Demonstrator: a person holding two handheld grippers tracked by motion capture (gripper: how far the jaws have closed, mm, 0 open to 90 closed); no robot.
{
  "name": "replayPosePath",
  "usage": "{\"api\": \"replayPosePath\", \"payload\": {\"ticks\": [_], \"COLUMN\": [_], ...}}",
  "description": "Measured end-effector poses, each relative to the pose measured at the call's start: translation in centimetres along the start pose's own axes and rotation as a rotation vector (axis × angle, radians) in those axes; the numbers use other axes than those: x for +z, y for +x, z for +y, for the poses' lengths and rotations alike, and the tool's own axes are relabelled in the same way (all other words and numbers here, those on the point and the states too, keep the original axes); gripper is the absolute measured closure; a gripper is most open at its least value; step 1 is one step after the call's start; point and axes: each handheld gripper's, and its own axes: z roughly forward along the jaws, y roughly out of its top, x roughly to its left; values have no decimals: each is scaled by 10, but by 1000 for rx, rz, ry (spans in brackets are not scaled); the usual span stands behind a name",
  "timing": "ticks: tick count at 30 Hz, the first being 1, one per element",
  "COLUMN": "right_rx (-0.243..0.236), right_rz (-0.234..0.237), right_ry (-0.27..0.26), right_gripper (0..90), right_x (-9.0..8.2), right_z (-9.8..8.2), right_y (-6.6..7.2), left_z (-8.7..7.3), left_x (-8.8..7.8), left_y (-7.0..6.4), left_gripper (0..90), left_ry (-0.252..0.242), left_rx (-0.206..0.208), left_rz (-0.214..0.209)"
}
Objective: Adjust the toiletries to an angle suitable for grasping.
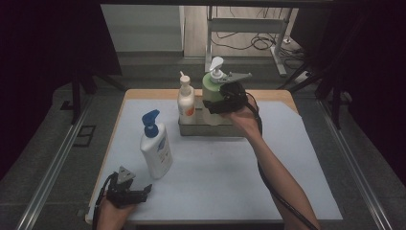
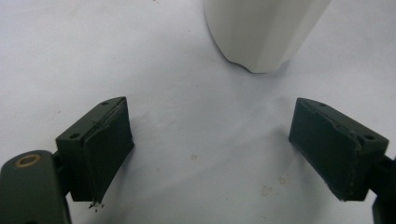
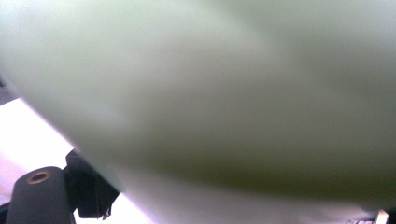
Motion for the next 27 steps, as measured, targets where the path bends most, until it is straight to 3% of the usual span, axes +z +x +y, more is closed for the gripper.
{"api": "replayPosePath", "payload": {"ticks": [8,27], "right_rx": [6,17], "right_rz": [-26,-30], "right_ry": [4,38], "right_gripper": [129,129], "right_x": [12,42], "right_z": [0,-13], "right_y": [-6,-14], "left_z": [0,0], "left_x": [0,0], "left_y": [0,0], "left_gripper": [126,127], "left_ry": [0,1], "left_rx": [0,0], "left_rz": [-1,-1]}}
